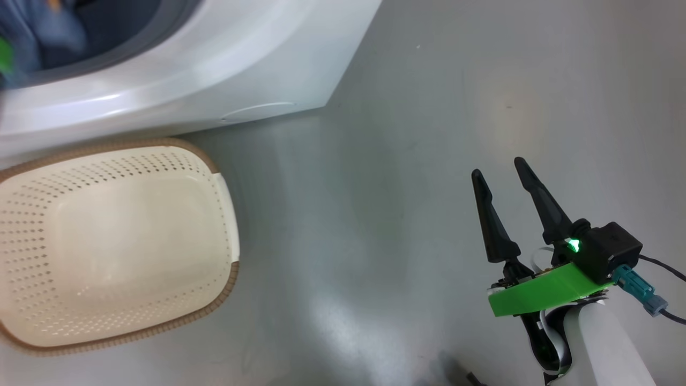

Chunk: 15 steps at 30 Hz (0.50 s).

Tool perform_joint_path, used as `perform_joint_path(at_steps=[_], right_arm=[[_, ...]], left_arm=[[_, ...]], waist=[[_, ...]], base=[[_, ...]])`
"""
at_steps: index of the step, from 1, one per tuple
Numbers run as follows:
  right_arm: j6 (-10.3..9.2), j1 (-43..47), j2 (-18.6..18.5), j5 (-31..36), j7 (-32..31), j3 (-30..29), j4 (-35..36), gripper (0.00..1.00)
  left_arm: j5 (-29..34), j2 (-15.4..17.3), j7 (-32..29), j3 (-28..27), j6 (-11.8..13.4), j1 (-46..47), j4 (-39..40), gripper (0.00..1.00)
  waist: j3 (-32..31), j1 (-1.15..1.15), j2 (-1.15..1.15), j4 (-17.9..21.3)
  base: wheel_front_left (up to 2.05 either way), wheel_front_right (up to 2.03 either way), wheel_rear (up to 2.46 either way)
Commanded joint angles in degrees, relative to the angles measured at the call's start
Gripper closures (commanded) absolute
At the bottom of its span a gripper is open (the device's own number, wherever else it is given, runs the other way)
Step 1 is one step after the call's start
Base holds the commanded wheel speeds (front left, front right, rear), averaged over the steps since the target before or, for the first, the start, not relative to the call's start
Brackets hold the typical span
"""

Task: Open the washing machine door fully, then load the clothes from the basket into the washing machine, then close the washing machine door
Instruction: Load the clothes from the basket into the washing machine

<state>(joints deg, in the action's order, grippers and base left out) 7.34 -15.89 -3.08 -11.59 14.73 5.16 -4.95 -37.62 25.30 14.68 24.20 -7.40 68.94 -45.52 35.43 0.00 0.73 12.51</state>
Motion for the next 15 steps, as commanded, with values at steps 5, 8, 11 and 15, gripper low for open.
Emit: perform_joint_path(at_steps=[5,8,11,15], right_arm=[[0.14,-0.8,0.2,-1.5,0.3,1.7,1.5,0.0],[0.14,-1.0,0.2,-2.0,0.3,1.9,1.6,0.0],[0.14,-0.8,0.2,-2.3,0.3,2.1,1.5,0.0],[0.14,-0.6,0.2,-2.4,0.3,2.3,1.5,0.0]], left_arm=[[5.4,3.3,0.3,-7.3,0.0,7.5,2.7,1.0],[9.4,2.2,0.3,-9.2,0.0,6.1,2.3,1.0],[11.1,1.2,0.3,-8.6,-0.1,4.0,-0.5,0.87],[11.2,1.1,0.3,-7.7,-0.1,2.8,-3.4,0.9]], waist=[[1.8,0.0,0.0,1.5],[2.1,0.0,0.0,2.0],[2.1,0.0,0.0,2.3],[2.0,0.0,0.0,2.4]], base=[[0.0,0.0,0.0],[0.0,0.0,0.0],[0.0,0.0,0.0],[0.0,0.0,0.0]])
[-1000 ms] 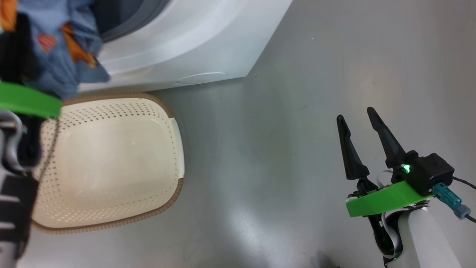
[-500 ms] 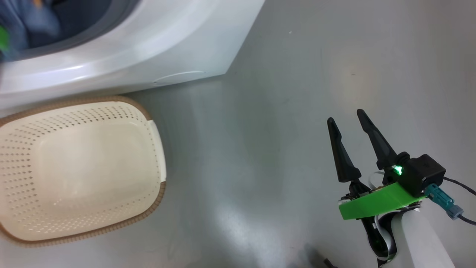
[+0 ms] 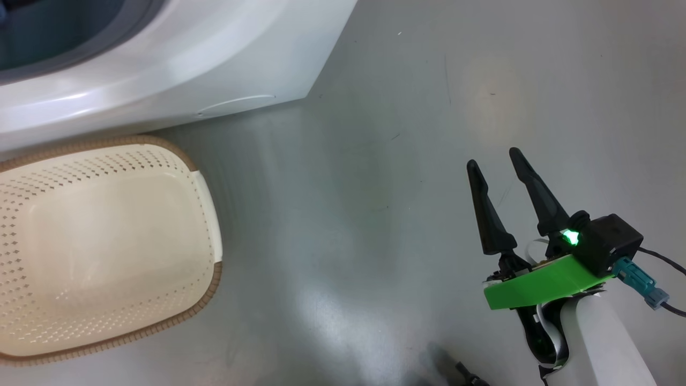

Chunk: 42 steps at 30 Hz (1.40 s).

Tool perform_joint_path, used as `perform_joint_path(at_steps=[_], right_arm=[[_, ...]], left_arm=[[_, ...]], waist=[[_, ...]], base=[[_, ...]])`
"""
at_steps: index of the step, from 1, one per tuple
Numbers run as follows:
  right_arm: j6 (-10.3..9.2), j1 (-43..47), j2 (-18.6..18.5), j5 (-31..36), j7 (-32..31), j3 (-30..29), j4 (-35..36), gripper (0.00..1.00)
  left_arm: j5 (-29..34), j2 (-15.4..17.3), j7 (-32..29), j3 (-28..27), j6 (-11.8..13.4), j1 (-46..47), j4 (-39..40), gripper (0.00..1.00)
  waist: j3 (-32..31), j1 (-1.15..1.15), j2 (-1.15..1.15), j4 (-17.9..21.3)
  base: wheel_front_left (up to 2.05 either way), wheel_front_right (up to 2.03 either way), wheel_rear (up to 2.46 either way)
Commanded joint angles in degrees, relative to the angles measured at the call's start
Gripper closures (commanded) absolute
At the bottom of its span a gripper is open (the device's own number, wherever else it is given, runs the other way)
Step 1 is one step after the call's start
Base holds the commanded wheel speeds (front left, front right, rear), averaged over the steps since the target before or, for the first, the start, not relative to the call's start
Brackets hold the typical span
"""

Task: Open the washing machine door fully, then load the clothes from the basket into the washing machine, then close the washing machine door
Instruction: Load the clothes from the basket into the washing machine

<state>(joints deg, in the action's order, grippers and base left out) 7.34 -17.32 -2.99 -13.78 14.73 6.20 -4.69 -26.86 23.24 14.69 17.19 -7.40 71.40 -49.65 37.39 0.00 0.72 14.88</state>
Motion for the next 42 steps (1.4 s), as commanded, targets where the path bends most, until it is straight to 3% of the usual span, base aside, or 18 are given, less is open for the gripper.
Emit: perform_joint_path(at_steps=[1,2,5,6,7,20,42], right_arm=[[0.14,0.9,0.1,-0.2,0.3,1.2,1.3,0.0],[0.14,0.8,0.1,-0.2,0.3,1.2,1.3,0.0],[0.14,0.7,0.1,-0.1,0.3,1.1,1.2,0.0],[0.14,0.7,0.1,-0.1,0.3,1.1,1.1,0.0],[0.14,0.7,0.1,0.0,0.3,1.1,1.0,0.0],[0.14,1.0,0.1,1.1,0.3,0.5,0.4,0.0],[0.14,3.5,-2.3,3.6,0.3,-2.2,-0.8,0.0]], left_arm=[[0.6,3.2,0.3,-0.4,-0.1,0.4,0.3,0.89],[0.6,3.3,0.3,-0.1,-0.1,0.5,-0.2,0.84],[0.4,3.1,0.3,1.0,-0.1,1.0,-1.8,0.55],[0.2,3.1,0.3,1.4,-0.1,1.2,-2.5,0.25],[-0.1,3.0,0.3,1.8,-0.1,1.4,-3.2,0.02],[-4.2,2.1,0.3,2.9,-0.1,-0.8,-3.2,0.0],[-0.6,-4.2,0.3,-12.0,-0.1,-25.5,14.8,0.0]], waist=[[0.1,0.0,0.0,-0.1],[0.1,0.0,0.0,-0.1],[0.1,0.0,0.0,-0.3],[0.0,0.0,0.0,-0.4],[-0.1,0.0,0.0,-0.5],[-2.6,0.0,0.0,-2.4],[-9.6,0.0,0.0,-8.8]], base=[[0.0,0.0,0.0],[0.0,0.0,0.0],[0.0,0.0,0.0],[0.0,0.0,0.0],[0.0,0.0,0.0],[0.0,0.0,0.0],[0.0,0.0,0.0]])
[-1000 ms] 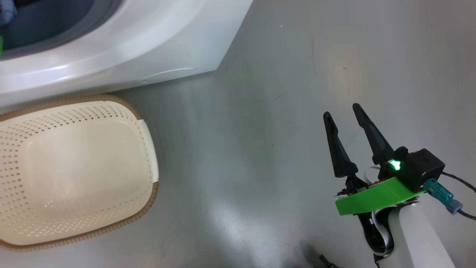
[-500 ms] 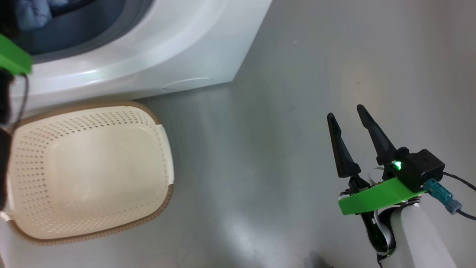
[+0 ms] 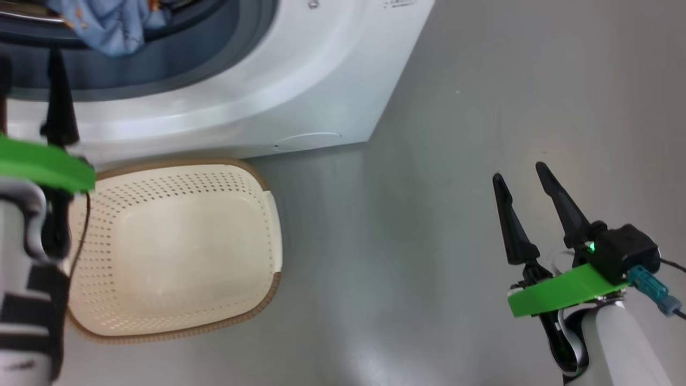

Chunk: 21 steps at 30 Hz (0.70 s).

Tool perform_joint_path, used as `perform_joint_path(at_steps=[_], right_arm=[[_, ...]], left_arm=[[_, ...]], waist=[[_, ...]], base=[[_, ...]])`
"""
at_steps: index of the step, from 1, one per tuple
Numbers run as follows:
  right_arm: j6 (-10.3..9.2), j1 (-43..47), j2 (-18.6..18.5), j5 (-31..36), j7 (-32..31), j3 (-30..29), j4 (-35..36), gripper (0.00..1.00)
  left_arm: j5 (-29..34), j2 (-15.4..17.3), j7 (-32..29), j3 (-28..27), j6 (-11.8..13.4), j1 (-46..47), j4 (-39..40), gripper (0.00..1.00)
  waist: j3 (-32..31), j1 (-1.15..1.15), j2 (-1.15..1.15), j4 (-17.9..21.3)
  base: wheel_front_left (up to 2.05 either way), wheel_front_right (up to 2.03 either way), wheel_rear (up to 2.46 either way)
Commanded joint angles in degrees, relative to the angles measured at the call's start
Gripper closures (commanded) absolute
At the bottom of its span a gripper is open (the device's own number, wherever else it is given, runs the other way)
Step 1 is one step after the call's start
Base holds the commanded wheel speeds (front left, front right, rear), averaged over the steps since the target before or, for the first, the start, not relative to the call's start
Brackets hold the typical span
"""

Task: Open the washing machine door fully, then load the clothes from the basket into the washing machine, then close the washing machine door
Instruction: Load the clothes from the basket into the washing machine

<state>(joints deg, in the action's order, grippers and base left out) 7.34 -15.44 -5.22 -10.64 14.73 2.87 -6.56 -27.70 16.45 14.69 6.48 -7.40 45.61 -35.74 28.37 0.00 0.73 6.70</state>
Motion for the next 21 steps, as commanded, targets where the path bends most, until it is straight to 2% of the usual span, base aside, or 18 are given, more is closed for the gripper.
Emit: perform_joint_path(at_steps=[1,10,21], right_arm=[[0.14,1.8,-0.4,0.5,0.3,0.9,1.0,0.0],[0.14,3.0,-1.5,0.7,0.3,-0.1,1.0,0.0],[0.14,5.1,-2.4,0.1,0.3,-0.1,-0.2,0.0]], left_arm=[[1.2,2.0,0.3,-2.6,-0.1,-2.4,2.5,0.0],[5.0,-0.3,0.3,-6.1,-0.1,-12.3,9.1,0.0],[6.6,-3.0,0.3,-9.9,-0.1,-24.4,15.1,0.0]], waist=[[-1.0,0.0,0.0,-1.1],[-2.8,0.0,0.0,-2.8],[-7.3,0.0,0.0,-3.5]], base=[[0.0,0.0,0.0],[0.0,0.0,0.0],[0.0,0.0,0.0]])
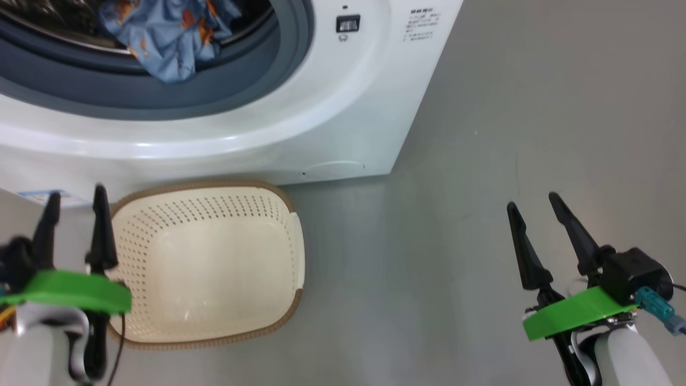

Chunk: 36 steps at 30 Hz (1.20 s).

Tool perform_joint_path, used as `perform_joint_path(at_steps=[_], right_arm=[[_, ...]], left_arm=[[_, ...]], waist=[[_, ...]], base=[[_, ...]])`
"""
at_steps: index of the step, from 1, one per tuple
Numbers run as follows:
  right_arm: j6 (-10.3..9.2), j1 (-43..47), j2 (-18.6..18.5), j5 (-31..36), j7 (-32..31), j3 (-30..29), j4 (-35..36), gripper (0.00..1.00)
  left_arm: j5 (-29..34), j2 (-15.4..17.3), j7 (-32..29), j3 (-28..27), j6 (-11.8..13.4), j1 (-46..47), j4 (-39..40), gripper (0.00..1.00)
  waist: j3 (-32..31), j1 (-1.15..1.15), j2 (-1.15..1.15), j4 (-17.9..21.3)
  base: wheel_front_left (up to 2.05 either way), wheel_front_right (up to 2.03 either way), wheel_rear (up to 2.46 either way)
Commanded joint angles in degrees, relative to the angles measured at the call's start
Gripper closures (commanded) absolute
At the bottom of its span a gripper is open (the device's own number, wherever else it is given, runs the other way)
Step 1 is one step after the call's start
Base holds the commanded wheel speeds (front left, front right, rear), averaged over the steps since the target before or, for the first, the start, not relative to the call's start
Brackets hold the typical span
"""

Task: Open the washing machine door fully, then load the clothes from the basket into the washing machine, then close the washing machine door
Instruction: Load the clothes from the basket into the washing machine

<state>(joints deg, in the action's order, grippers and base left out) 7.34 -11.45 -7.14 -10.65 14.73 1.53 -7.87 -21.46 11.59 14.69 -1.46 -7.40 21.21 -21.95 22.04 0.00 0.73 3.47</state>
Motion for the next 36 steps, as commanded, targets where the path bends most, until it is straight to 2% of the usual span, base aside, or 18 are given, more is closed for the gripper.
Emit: perform_joint_path(at_steps=[1,16,28,36], right_arm=[[0.14,1.4,-0.6,0.0,0.3,1.2,1.0,0.0],[0.14,8.5,-1.9,-0.7,0.3,-0.1,0.6,0.0],[0.14,12.9,-2.5,-1.0,0.3,-0.8,1.1,0.0],[0.14,13.4,-2.4,-0.9,0.3,-1.4,1.4,0.0]], left_arm=[[0.7,1.6,0.3,-2.2,-0.1,-1.1,1.8,0.0],[3.2,-0.5,0.3,-4.0,-0.1,-13.6,7.4,0.0],[5.1,-2.3,0.3,-6.6,-0.1,-22.3,12.9,0.0],[5.5,-3.1,0.3,-7.2,-0.1,-23.9,14.5,0.0]], waist=[[-1.6,0.0,0.0,-0.4],[-9.9,0.0,0.0,-1.9],[-13.1,0.0,0.0,-1.5],[-13.2,0.0,0.0,-1.4]], base=[[0.0,0.0,0.0],[0.0,0.0,0.0],[0.0,0.0,0.0],[0.0,0.0,0.0]])
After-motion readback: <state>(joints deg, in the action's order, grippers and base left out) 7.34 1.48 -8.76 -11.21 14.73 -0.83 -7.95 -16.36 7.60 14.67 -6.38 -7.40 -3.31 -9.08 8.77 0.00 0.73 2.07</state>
